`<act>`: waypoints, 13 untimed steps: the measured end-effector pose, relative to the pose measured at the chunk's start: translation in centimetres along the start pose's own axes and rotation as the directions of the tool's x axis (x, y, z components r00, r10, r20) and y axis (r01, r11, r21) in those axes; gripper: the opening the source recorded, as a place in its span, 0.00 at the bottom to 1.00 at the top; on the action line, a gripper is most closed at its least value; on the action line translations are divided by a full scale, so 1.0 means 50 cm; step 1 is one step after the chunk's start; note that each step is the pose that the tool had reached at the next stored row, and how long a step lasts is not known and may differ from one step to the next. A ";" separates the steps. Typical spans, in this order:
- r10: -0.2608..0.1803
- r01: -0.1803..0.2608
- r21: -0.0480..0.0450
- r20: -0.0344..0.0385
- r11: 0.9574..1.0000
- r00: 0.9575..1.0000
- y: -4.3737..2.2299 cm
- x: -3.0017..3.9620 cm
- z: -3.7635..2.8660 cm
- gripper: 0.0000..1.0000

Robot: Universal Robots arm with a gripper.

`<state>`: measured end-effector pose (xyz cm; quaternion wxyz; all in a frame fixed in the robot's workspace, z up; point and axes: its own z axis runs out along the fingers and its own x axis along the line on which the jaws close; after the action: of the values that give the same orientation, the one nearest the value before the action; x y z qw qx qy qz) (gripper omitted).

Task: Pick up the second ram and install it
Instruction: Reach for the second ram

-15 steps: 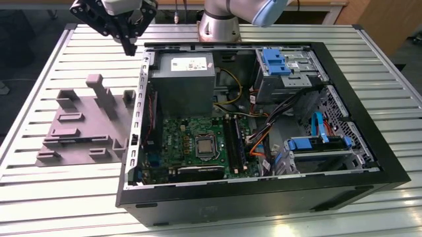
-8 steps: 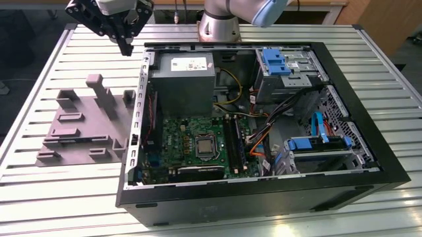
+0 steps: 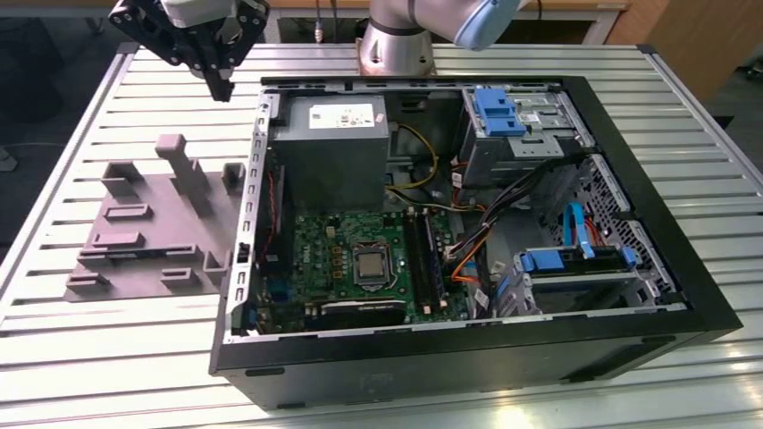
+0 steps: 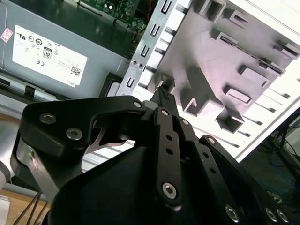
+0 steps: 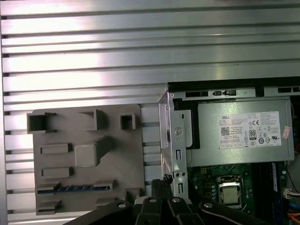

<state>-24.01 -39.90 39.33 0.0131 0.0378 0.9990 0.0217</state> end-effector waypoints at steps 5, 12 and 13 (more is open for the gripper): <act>0.000 0.000 0.000 0.000 1.000 1.000 -0.001 0.012 0.000 0.11; 0.000 0.000 0.000 0.000 1.000 1.000 -0.002 0.028 -0.001 0.11; 0.000 0.000 0.000 0.000 1.000 1.000 -0.002 0.030 -0.001 0.11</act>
<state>-25.50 -39.90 39.33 0.0130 0.0379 0.9990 0.0217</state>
